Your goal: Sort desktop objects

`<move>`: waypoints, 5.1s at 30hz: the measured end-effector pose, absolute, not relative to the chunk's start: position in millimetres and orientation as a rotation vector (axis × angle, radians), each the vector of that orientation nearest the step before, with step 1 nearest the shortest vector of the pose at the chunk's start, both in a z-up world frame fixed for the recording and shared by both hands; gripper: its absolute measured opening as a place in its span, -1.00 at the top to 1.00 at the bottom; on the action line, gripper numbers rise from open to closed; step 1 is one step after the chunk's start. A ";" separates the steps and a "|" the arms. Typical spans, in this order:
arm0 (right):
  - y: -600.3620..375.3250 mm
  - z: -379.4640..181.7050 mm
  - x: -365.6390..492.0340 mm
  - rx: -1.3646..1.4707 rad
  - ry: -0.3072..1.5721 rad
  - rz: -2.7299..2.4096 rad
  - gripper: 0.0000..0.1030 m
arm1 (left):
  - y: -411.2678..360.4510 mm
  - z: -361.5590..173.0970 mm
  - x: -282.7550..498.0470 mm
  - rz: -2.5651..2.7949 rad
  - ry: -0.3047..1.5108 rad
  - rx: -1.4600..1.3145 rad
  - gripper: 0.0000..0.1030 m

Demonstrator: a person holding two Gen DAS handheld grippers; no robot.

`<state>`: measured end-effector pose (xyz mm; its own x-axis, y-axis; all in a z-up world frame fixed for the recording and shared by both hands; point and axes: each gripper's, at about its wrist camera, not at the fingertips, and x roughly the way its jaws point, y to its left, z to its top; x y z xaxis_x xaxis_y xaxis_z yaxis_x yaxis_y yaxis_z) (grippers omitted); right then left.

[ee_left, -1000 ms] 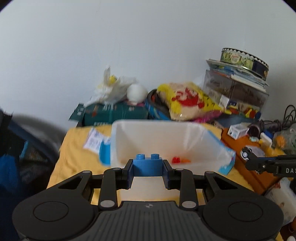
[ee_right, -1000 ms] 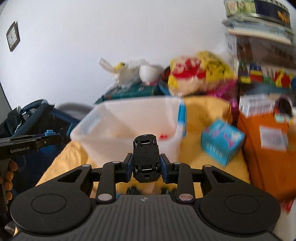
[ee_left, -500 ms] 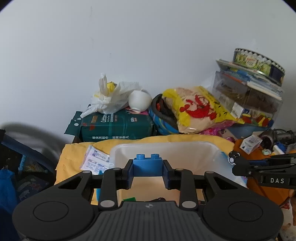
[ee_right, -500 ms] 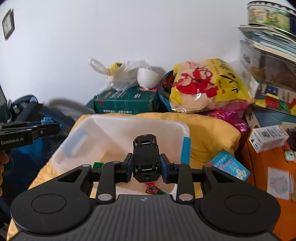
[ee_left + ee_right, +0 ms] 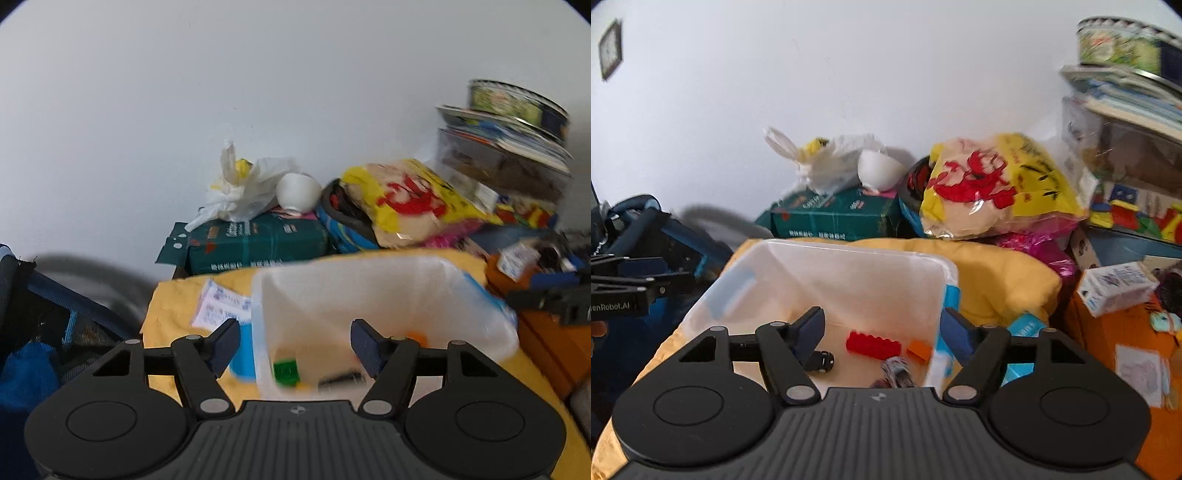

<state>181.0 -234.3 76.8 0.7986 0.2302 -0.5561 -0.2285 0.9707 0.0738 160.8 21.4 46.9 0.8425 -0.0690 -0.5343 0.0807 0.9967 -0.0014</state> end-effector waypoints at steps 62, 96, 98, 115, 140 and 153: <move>-242.3 -52.8 102.1 -0.031 0.790 0.168 0.66 | 1.1 -80.9 92.6 -0.193 0.688 0.092 0.15; -226.3 60.0 142.1 0.043 0.601 0.288 0.36 | 15.4 24.1 125.2 -0.123 0.625 -0.028 0.14; -220.7 69.8 164.6 0.069 0.628 0.300 0.36 | 15.0 36.6 144.8 -0.126 0.612 -0.029 0.14; -196.2 53.8 227.8 -0.081 0.658 0.251 -0.34 | 4.2 42.1 213.5 -0.016 0.640 0.066 -0.43; -189.6 -44.9 78.1 -0.178 0.793 0.392 -0.09 | -49.5 -109.3 91.3 -0.218 0.848 -0.005 0.33; -140.0 -60.1 84.7 -0.300 0.767 0.558 0.15 | -12.0 -93.9 73.1 -0.191 0.811 0.021 0.52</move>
<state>84.7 -140.0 -60.1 0.5861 0.3649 -0.7234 -0.5764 0.8153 -0.0557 73.1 -12.0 -93.9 0.6728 -0.1616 -0.7220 0.1773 0.9826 -0.0546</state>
